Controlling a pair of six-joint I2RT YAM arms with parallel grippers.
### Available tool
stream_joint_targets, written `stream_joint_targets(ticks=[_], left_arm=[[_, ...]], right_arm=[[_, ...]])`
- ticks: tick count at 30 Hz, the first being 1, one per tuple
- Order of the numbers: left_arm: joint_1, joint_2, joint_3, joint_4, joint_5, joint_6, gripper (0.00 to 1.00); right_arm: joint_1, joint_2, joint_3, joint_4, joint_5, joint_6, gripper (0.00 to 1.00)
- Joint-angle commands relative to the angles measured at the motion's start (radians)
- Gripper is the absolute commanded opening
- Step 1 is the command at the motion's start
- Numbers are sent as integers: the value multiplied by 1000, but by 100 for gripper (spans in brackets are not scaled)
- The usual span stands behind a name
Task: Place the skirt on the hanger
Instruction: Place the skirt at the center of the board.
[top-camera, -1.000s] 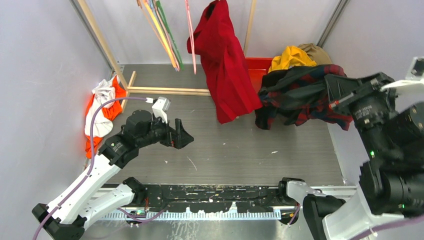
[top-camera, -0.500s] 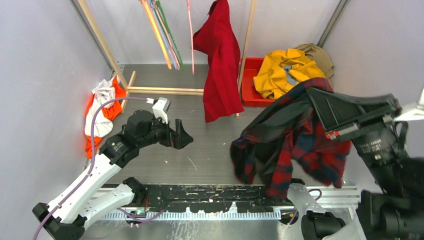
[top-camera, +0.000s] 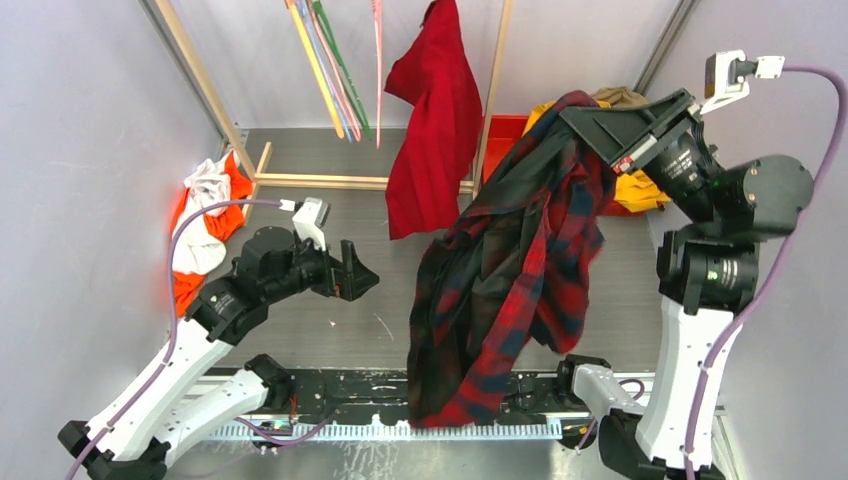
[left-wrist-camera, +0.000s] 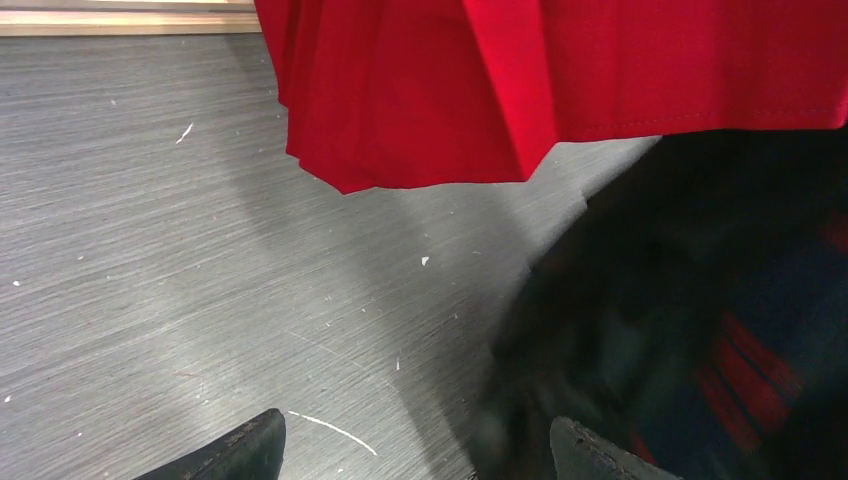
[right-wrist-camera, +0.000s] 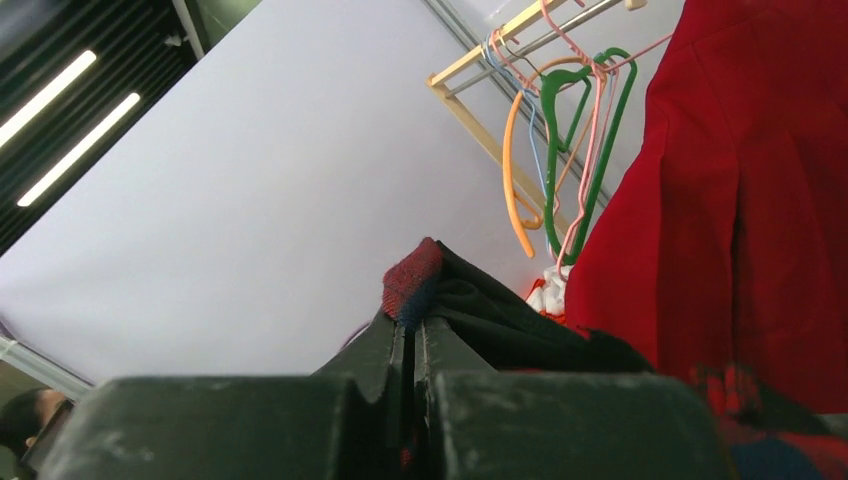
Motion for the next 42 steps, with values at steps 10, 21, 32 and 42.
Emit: stream_joint_targets(ticks=[10,21,32,42], left_arm=[[6,-8,58,-11,-29,-6,99],[5,-37,80,-57,-67,8,100],[5,-48,54,-46,-59,6,99],[5,-46,34,-30,-56,5,99]], right_arm=[[257,326,421,-153,5,-229,1],[804,350,369,-551,347,-606,1],[972,211,-130,-591,907,-702,29],[804,329,248,-778,1011,-790,84]])
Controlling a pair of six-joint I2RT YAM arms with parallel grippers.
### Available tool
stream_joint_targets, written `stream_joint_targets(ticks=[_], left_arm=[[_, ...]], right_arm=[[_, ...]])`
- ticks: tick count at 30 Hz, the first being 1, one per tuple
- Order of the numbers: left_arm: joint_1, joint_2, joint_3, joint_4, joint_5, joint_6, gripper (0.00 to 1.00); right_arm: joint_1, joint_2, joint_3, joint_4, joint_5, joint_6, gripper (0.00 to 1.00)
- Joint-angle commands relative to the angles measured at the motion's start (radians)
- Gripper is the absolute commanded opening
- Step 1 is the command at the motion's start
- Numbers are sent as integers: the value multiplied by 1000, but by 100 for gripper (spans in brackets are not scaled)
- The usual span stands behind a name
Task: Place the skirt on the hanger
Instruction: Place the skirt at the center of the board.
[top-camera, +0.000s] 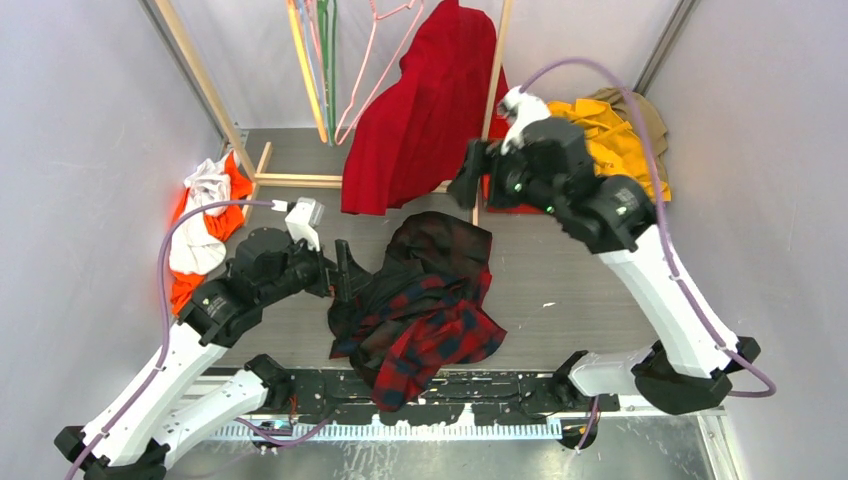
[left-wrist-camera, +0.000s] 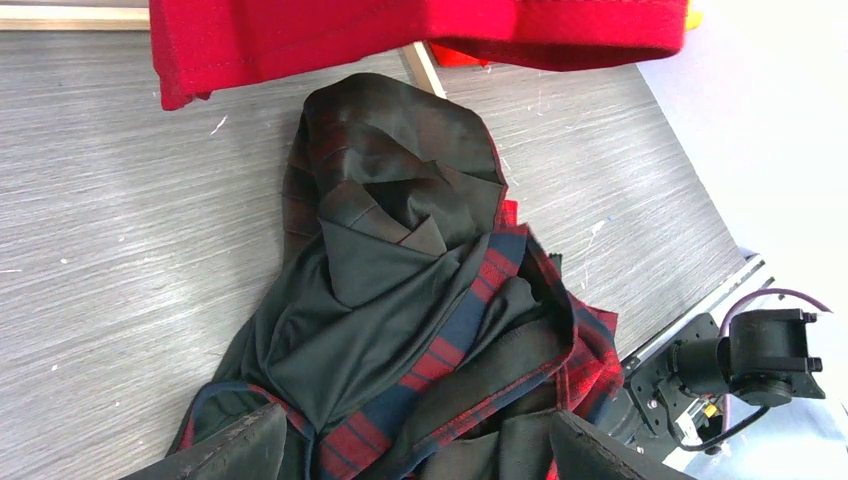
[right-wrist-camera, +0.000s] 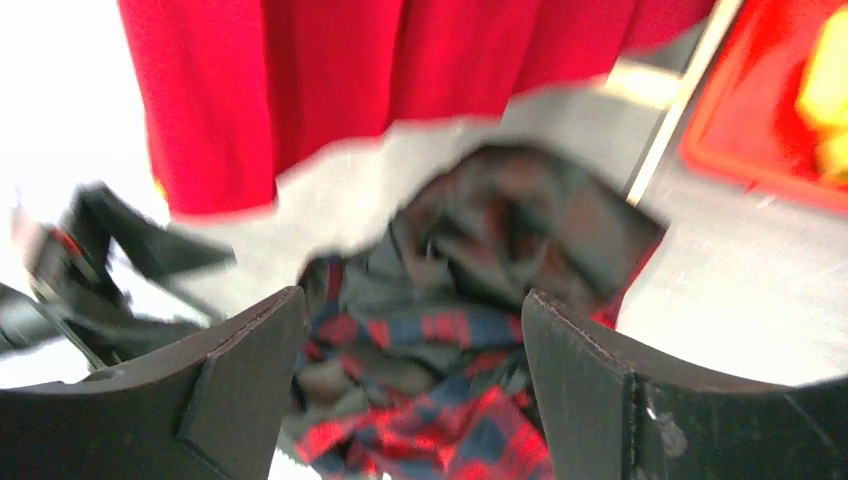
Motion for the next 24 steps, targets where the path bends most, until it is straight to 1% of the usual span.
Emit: stream_joint_targets(ticks=[1,2,3,5,6,7,9,11,15,17,19,24], left_arm=[[5,-23,-1,32,-4,8,99],[6,-30,0,28,-7,8,99],[5,-35,-1,26,-8,8,99],[5,-45,2,21,-7,8,99],[5,-49,2,19,-7,8,99],[5,-53,4,17,-6,7,99],[5,-60,10,10,-3,7,99],[5,-69,12,3,-5,7,99],[5,-83,9,0,-11,5,100],[5,-82,9,-4,-14,6,99],[5,-82,9,-10,-12,7,99],[5,-93,17,-28,-23,11,99]], right_arm=[[-122,49,245,3,113,-58,84],[-173,72,270,18,120,-59,81],[-234,93,285,38,96,-53,75],[-351,149,297,83,31,-22,40],[-399,181,300,101,1,-10,29],[-428,212,297,120,-16,-4,26],[-440,259,271,159,-14,-5,25],[-446,297,220,211,-44,-2,25],[-463,324,31,378,-135,56,25],[-474,347,-42,455,-168,90,29],[-488,387,-75,503,-195,119,34],[-530,515,-65,613,-284,188,35]])
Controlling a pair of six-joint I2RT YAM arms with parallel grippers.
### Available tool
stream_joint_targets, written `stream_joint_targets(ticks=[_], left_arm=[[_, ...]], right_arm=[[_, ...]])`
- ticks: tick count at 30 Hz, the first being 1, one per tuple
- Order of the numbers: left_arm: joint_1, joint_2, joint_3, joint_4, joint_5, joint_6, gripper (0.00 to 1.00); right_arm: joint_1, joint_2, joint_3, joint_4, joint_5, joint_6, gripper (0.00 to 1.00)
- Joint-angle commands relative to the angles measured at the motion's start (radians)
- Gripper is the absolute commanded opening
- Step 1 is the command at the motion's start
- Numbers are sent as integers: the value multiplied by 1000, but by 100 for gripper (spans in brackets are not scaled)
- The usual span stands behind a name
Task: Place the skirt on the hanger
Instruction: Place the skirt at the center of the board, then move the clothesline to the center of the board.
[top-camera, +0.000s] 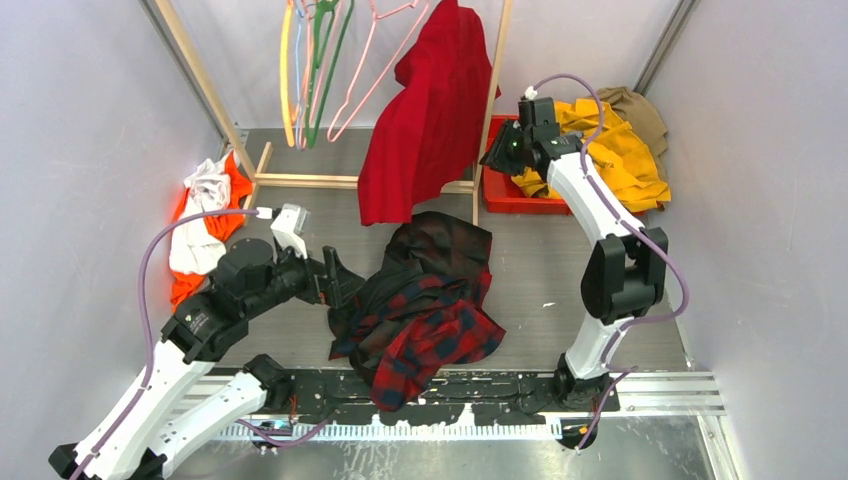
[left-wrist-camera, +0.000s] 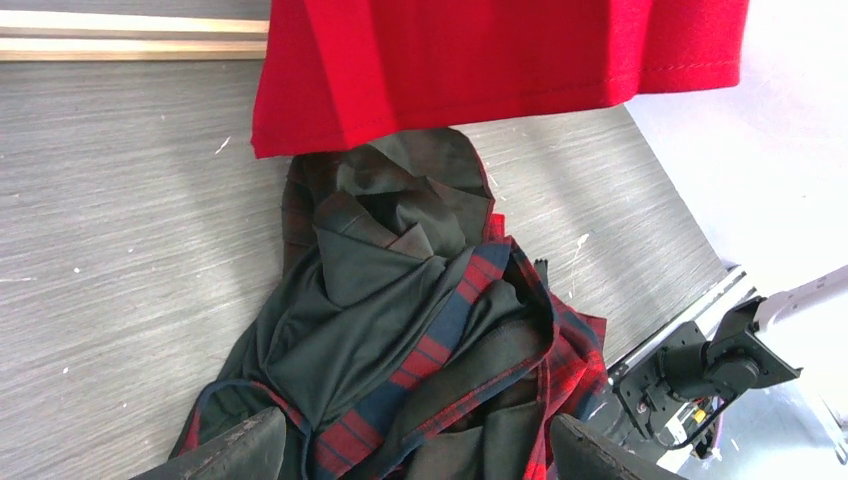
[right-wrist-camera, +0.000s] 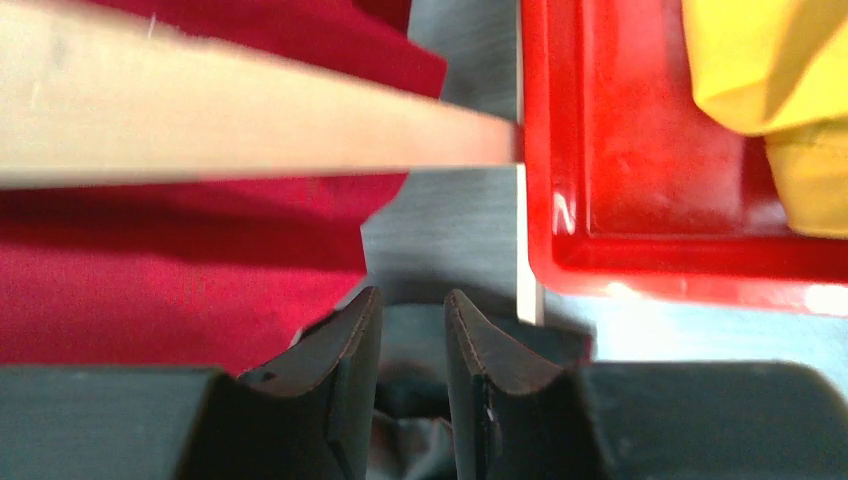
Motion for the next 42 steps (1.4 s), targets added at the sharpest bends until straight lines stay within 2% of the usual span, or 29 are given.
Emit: stream_joint_targets(ticks=[1,6,12,20,27,30,35,40,42], left_arm=[[5,-15,26,-5,-20,13,99],[6,-18,33,-16,-31,17,99],[5,-14,48,-29,-41,22,99],[5,-10,49,-38,-45,24,100],[5,-15,54,-56,-54,22,99],[5,-18,53,-59,-57,21,99],[5,-17,43,-60,-52,21,99],[5,-23,37,-66,-62,22,99],[5,-20,32,-62,-60,22,99]], right_arm=[[-40,70,51,234,-119,93,34],[-62,231,143,313,-189,167,30],[-72,339,253,341,-169,210,27],[-83,471,473,299,-113,214,27],[-94,629,711,248,-132,216,27],[-94,652,750,250,-146,209,27],[-98,598,698,237,-178,177,30],[-89,258,284,256,-127,127,53],[-63,132,162,216,-98,80,58]])
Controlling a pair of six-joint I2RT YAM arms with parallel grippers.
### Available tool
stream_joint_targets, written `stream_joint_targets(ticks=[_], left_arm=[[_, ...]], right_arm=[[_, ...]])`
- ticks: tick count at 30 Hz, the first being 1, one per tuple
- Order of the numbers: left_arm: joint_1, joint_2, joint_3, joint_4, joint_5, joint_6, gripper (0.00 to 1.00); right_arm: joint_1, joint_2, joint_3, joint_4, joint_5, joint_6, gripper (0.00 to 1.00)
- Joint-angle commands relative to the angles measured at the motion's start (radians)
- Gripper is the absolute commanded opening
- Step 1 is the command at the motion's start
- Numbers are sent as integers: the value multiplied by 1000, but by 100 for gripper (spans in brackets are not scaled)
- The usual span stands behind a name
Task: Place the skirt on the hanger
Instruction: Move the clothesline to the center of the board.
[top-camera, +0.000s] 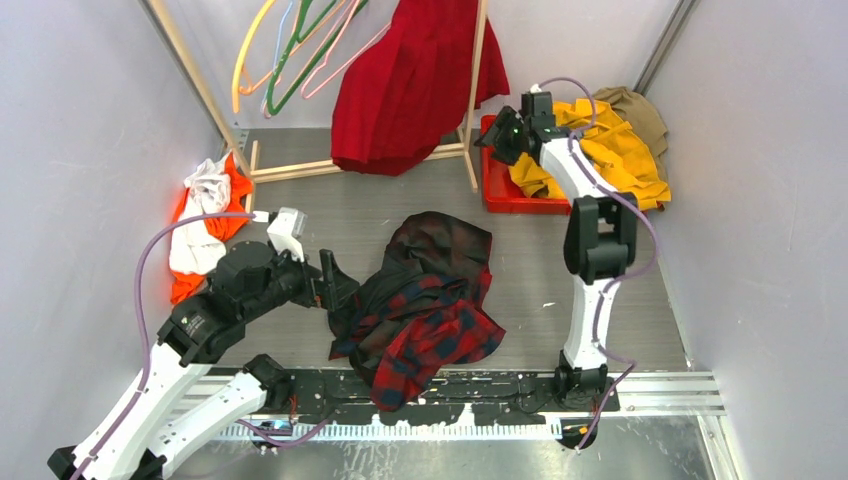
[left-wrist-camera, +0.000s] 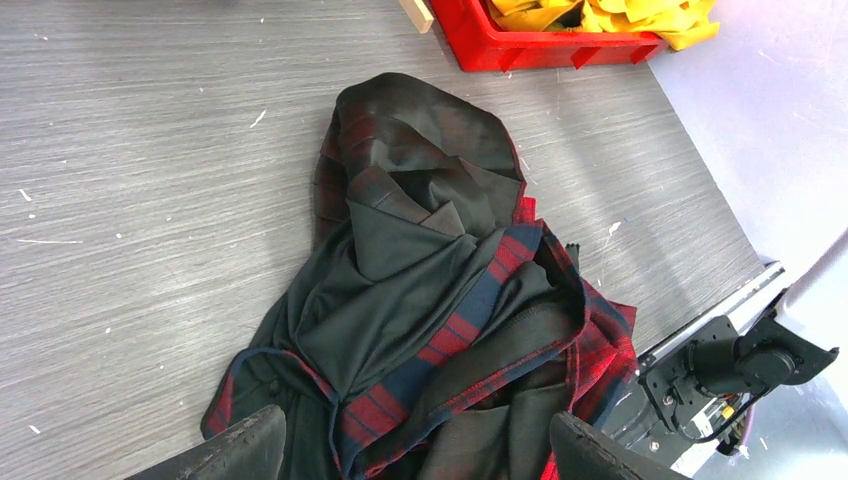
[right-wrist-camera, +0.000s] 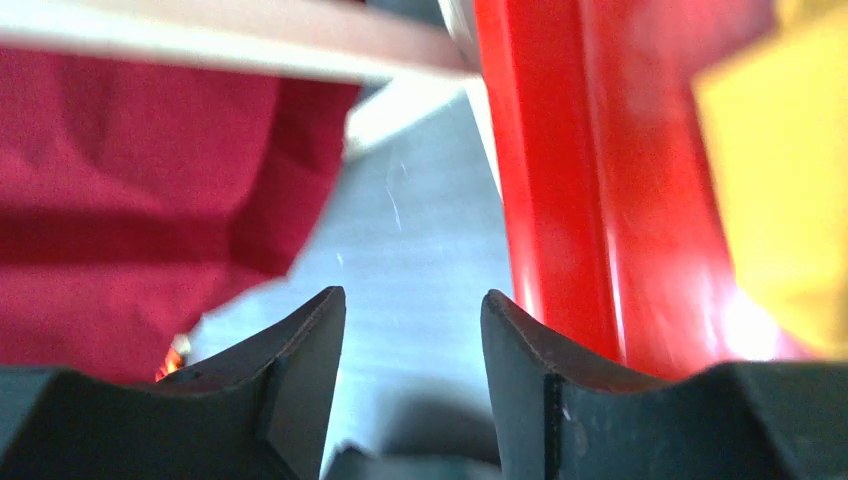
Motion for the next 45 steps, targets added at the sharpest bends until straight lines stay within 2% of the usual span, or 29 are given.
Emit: stream_joint_targets(ticks=[1,6,9,12,16,19,22,31,38,45], left_arm=[[5,-3,19,18,-11,18,99],[5,12,-3,32,4,19,99],[5,6,-27,47,4,17,99],[5,12,-53,71,11,9,99],[5,18,-58,85,9,7,99],[5,31,-56,92,4,15,99],[5,62,-68,106,5,18,99],[5,81,-101,138,-69,9,99],[6,173,-100,171,-48,-14,99],[6,185,-207,263,-36,-102,99]], right_arm=[[45,-370,-206,-26,66,-113,60],[218,-586,-365,-177,165,-259,67],[266,-680,-443,-176,170,-263,68],[274,-747,-438,-117,171,-229,67],[297,-738,-308,-113,193,-220,65],[310,-703,-218,-137,145,-218,64],[348,-699,-192,-186,151,-247,64],[413,-811,-287,-217,177,-276,60],[454,-824,-296,-293,191,-315,55],[488,-845,-498,-289,179,-323,52]])
